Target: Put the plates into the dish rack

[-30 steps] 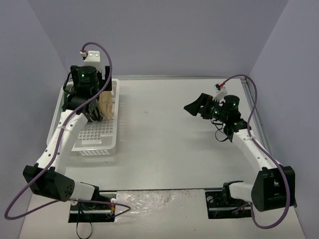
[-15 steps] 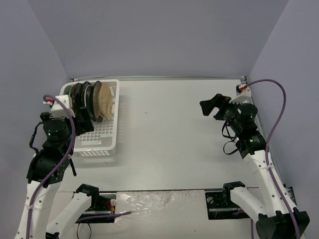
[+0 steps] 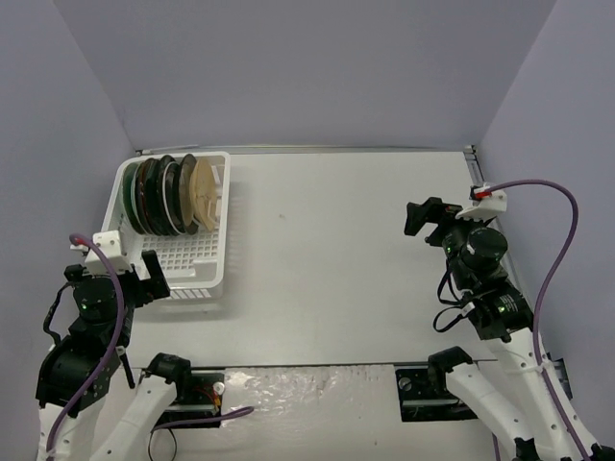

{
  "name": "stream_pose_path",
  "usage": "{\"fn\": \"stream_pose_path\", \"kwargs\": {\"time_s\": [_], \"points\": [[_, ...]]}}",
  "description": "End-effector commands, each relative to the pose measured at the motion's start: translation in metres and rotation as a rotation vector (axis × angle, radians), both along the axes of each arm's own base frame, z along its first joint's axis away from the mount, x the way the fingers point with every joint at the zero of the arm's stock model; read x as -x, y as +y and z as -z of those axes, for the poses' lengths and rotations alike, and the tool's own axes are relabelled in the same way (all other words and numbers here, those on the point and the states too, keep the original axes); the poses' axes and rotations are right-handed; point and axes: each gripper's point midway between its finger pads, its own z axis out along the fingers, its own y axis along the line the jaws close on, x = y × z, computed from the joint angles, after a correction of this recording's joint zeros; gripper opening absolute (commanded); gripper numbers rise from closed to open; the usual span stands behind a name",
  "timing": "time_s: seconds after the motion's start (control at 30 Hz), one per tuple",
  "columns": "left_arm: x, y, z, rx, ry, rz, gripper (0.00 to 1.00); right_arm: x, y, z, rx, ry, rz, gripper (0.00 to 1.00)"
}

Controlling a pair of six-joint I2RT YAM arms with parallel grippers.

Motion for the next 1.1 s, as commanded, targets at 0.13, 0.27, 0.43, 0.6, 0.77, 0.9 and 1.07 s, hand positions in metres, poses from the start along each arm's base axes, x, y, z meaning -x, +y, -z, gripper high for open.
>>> {"fn": "stream_pose_path", "kwargs": {"time_s": [0.13,0.27,0.43,0.6,0.77,0.9,1.07], "points": [[0.003,0.001,-0.015,0.056,-0.133,-0.016,0.97,0.010,-0.023,-0.026,0.016,-0.131,0.113,1.00],[-0.003,0.003,-0.007,0.048,-0.105,-0.040,0.97,0.014,-0.028,-0.029,0.015,-0.153,0.134,1.00],[-0.005,0.003,0.001,0.055,-0.094,-0.049,0.97,0.017,-0.031,-0.031,0.011,-0.169,0.143,1.00],[-0.007,0.001,0.009,0.076,-0.097,-0.053,0.97,0.013,-0.028,-0.029,0.013,-0.164,0.140,1.00],[-0.014,-0.001,0.014,0.069,-0.068,-0.051,0.97,0.011,-0.029,-0.027,0.016,-0.159,0.146,1.00],[-0.017,-0.002,0.015,0.068,-0.064,-0.048,0.97,0.012,-0.031,-0.028,0.016,-0.162,0.158,1.00],[-0.019,-0.004,0.021,0.067,-0.048,-0.041,0.97,0.010,-0.030,-0.024,0.019,-0.153,0.155,1.00]]}}
